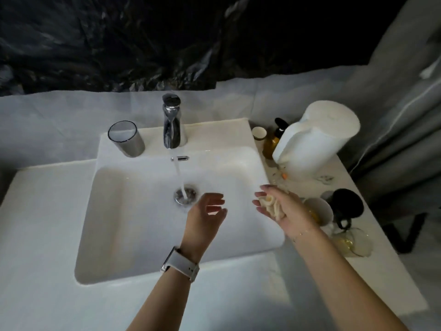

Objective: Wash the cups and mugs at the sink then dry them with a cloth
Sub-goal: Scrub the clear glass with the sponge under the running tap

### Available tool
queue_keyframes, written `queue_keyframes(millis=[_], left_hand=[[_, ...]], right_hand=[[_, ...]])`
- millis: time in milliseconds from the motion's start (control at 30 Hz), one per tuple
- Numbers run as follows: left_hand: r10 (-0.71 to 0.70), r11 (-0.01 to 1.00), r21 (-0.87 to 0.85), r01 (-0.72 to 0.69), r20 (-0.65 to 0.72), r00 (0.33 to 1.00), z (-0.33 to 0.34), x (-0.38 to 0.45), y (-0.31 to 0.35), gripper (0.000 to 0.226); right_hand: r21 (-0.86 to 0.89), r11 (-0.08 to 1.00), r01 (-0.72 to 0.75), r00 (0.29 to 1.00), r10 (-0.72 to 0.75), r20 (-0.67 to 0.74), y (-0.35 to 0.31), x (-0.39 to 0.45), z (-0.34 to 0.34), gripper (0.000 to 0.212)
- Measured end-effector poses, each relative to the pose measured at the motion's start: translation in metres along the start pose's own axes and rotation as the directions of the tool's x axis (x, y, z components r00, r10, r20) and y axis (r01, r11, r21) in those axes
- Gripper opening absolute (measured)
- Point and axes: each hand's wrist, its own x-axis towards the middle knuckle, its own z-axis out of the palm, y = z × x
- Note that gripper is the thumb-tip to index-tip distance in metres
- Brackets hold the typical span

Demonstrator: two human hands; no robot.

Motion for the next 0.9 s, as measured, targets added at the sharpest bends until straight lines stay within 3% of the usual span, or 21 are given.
queue_keyframes(millis=[167,467,533,700,767,900], left_hand=[[0.015,0.996,0.083,-0.029,0.164,0.986,0.074,-0.008,0.027,0.029],[-0.014,0.986,0.159,-0.051,0.382,0.924,0.238,-0.039,0.045,0.026],[-0.043,0.972,0.227,-0.068,0.451,0.891,0.267,-0.049,0.04,0.039],[0.095,0.868,0.368,-0.335,0.539,0.837,0.316,-0.058,0.033,0.089],[0.049,0.842,0.425,-0.332,0.553,0.832,0.331,-0.056,0.03,0.104],[0.017,0.842,0.471,-0.262,0.463,0.886,0.35,-0.05,0.026,0.099]], right_hand=[[0.11,0.99,0.088,0.977,-0.064,-0.205,-0.019,-0.011,-0.087,0.005],[-0.235,0.971,0.042,0.908,-0.135,-0.396,-0.035,-0.007,-0.227,0.015],[-0.29,0.957,0.011,0.898,-0.137,-0.419,-0.034,-0.002,-0.25,0.01],[-0.273,0.961,-0.028,0.893,-0.099,-0.44,-0.025,0.008,-0.289,0.008],[-0.242,0.969,-0.041,0.896,-0.071,-0.438,-0.021,0.009,-0.298,0.009],[-0.158,0.985,-0.073,0.892,-0.006,-0.452,-0.02,0.007,-0.302,0.011]])
